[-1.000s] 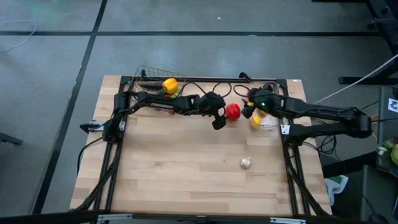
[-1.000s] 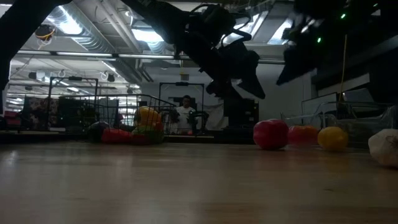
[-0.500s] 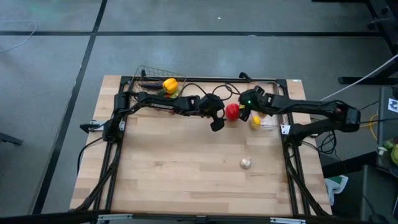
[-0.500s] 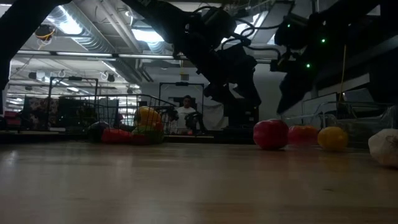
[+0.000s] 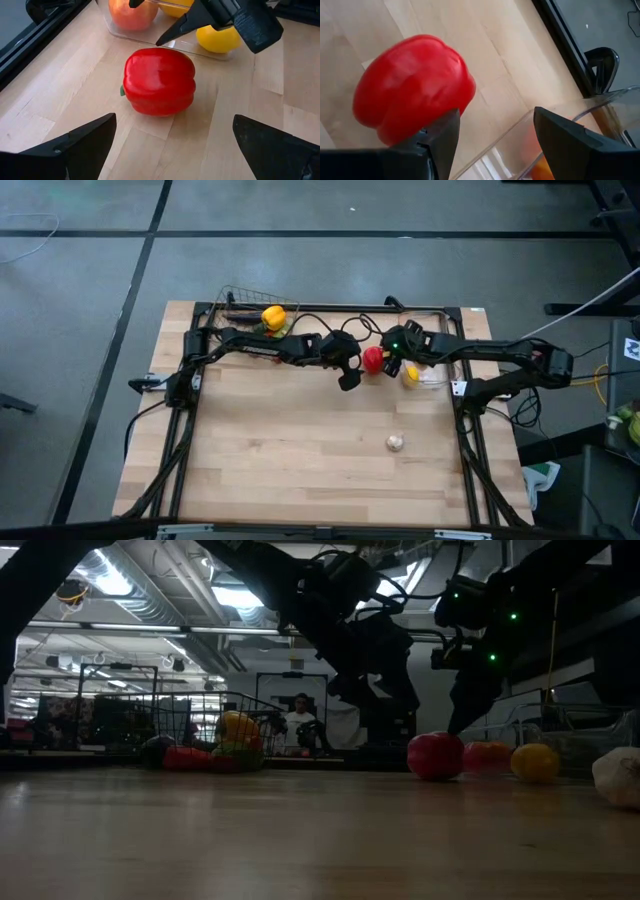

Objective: Sort produce into baskets
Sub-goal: Put the red bell pepper into the silver wire basket

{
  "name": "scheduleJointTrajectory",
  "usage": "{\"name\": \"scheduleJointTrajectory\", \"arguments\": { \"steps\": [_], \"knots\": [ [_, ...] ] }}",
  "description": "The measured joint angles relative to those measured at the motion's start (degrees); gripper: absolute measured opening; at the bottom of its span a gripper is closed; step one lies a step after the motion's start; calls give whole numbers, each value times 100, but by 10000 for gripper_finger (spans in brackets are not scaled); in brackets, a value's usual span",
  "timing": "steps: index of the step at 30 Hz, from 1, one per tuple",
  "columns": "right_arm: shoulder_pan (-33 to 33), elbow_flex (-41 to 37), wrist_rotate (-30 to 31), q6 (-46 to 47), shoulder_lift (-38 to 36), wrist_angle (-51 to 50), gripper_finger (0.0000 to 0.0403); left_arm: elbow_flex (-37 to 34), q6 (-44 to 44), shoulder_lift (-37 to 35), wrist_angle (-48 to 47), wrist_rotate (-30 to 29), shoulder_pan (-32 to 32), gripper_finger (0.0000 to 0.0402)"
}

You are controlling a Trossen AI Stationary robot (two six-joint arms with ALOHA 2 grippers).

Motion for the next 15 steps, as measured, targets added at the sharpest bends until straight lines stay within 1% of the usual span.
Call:
{"name": "scheduleJointTrajectory", "arguments": {
  "steps": [2,8,15],
  "knots": [
    [0,0,-19,-1,0,2,253,0,1,0,2,0,0,398],
    [0,0,-579,-77,1,49,253,0,1,0,7,0,0,398],
    [0,-2,-959,-157,2,226,253,0,3,0,11,0,0,398]
  ]
}}
